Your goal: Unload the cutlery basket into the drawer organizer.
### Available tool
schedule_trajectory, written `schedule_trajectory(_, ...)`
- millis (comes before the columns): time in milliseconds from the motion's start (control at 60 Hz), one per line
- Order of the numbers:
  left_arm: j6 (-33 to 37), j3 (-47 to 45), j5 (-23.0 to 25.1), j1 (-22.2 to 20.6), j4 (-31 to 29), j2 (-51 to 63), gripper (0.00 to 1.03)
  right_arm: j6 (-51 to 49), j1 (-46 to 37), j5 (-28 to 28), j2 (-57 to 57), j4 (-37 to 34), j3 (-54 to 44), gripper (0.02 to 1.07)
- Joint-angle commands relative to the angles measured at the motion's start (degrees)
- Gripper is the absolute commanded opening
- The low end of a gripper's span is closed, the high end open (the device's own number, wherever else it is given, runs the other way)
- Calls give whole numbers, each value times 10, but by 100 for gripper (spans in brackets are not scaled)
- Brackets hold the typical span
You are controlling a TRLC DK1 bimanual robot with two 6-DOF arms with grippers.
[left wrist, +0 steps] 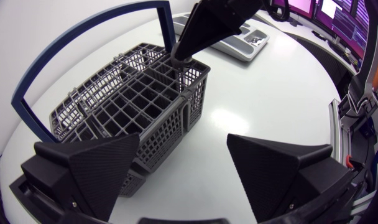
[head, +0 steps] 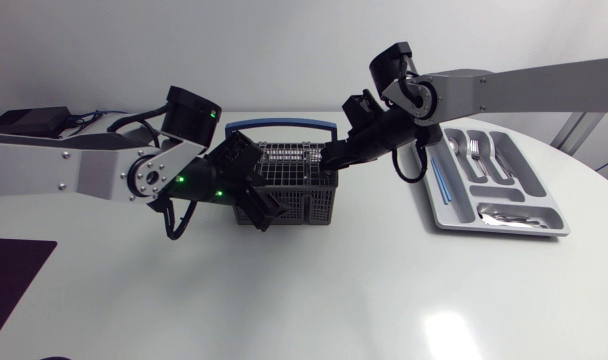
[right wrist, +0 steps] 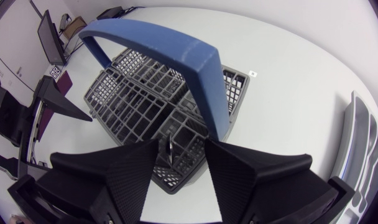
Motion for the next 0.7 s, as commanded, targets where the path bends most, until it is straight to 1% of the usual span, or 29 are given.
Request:
schedule_trajectory(0,9,10,12,5,8,11,99,17,6,0,18,3,14,44)
schedule_trajectory(117,10,9,12,4,9,12,99,16,10,0,22,5,14,29)
schedule_trajectory(200,9,9,12,4,9,11,99,17,11,1,23,4,13,27)
schedule_trajectory(317,8,9,12,4,9,11,99,16,13,-1,22,3,9,15)
schedule_trajectory(333,8,9,12,4,9,11,99,16,14,-1,22,3,9,11)
schedule_trajectory(367,8,9,12,4,9,11,99,16,14,-1,21,3,8,8)
schedule_trajectory(683,6,8,12,4,9,12,99,15,16,-8,-15,-2,-8,8)
